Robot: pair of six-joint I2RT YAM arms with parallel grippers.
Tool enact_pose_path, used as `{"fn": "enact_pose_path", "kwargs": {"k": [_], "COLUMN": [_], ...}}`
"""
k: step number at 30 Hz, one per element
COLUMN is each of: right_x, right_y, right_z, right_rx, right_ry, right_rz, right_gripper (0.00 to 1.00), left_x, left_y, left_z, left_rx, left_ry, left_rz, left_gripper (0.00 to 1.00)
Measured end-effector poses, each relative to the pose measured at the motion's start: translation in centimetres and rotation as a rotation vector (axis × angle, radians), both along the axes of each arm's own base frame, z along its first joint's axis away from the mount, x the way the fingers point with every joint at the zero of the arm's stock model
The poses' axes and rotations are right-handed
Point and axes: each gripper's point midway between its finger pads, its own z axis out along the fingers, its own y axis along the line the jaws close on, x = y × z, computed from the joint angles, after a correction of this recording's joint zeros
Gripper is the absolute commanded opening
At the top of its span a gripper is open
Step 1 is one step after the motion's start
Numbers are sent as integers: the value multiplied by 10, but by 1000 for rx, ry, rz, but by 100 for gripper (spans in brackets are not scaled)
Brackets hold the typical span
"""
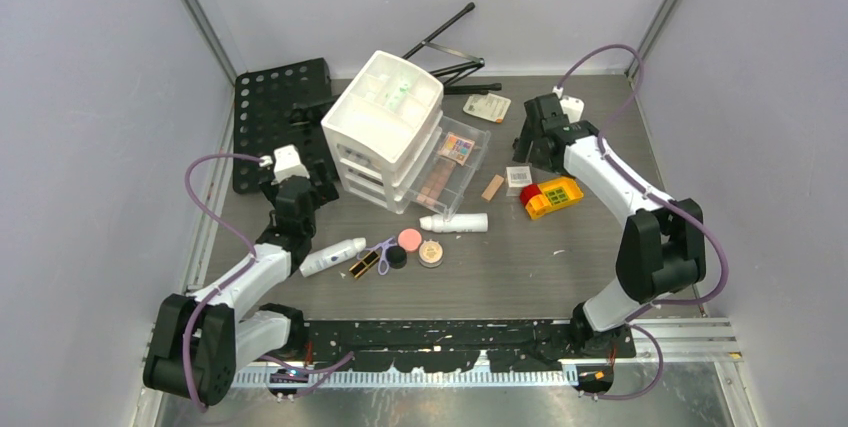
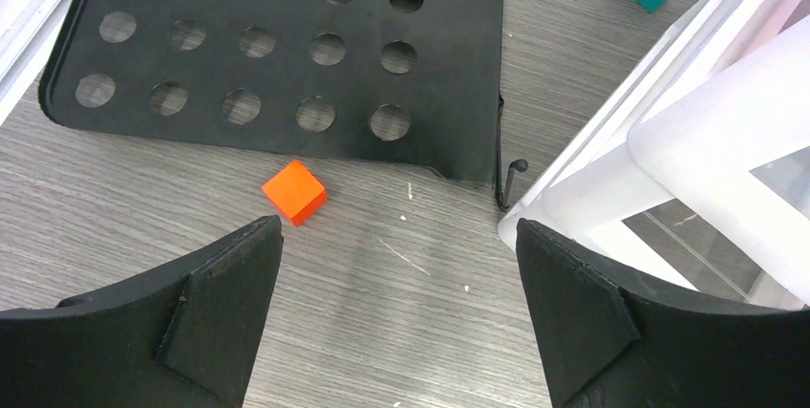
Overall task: Organize the makeup
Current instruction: Pick up the makeup from the center of the board.
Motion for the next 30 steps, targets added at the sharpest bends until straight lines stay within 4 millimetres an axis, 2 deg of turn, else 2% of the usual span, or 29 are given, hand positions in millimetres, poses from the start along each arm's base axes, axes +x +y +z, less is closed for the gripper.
{"fn": "enact_pose_path", "kwargs": {"k": [3,7,11,16,26,30], "right_x": [2,7,7,6,1,-4], "right_y": [-1,8,19,26,21,22], "right_z": [2,-1,-23,-44,-42,-31], "right_rx": [3,17,40,54,37,66], "right_ry": [7,44,118,179,187,159], "right_rz": [24,92,167,214,190,170], "right_gripper": [93,94,99,99,96,95], "left_x": [0,0,0,0,0,0], "left_y": [0,0,0,0,0,0], "left_z": [0,0,0,0,0,0], "left_rx": [0,0,0,0,0,0], "left_ry": [1,0,0,0,0,0], "left_rz": [0,0,0,0,0,0], "left_gripper": [94,94,95,95,95,95]}}
